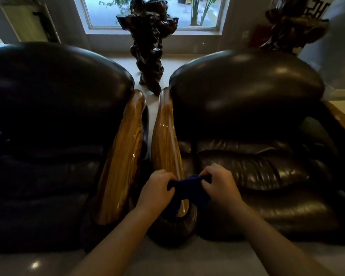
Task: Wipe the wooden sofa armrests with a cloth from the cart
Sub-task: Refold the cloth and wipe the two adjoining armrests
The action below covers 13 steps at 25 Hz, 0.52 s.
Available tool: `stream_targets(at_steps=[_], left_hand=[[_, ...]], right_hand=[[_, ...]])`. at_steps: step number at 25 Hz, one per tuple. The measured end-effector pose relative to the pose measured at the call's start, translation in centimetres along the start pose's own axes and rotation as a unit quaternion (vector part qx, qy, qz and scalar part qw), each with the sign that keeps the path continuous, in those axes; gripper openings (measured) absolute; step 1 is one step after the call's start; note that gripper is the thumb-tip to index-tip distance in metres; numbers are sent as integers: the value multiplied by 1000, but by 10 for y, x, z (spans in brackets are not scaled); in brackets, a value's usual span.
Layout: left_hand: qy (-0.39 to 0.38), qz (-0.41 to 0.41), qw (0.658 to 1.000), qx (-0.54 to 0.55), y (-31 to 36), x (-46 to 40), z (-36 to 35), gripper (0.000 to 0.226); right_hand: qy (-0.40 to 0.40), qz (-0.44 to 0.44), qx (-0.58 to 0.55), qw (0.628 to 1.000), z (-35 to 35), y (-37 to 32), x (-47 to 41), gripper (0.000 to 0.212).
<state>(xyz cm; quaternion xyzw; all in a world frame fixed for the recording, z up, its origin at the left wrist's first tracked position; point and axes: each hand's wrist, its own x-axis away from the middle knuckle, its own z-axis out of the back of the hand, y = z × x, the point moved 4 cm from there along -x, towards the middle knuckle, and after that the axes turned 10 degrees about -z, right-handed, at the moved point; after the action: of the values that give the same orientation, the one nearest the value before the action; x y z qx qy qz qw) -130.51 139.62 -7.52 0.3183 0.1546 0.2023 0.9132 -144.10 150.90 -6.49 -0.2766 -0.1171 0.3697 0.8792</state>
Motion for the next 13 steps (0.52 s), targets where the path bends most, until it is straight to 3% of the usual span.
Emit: stream_targets(at_steps=[7, 13], left_hand=[[-23, 43, 999, -17, -55, 36, -82, 22], [5, 31, 998, -45, -117, 45, -153, 25]], right_hand=[[-37, -41, -10, 998, -89, 70, 30, 11], [-4, -45, -37, 998, -167, 120, 24, 14]])
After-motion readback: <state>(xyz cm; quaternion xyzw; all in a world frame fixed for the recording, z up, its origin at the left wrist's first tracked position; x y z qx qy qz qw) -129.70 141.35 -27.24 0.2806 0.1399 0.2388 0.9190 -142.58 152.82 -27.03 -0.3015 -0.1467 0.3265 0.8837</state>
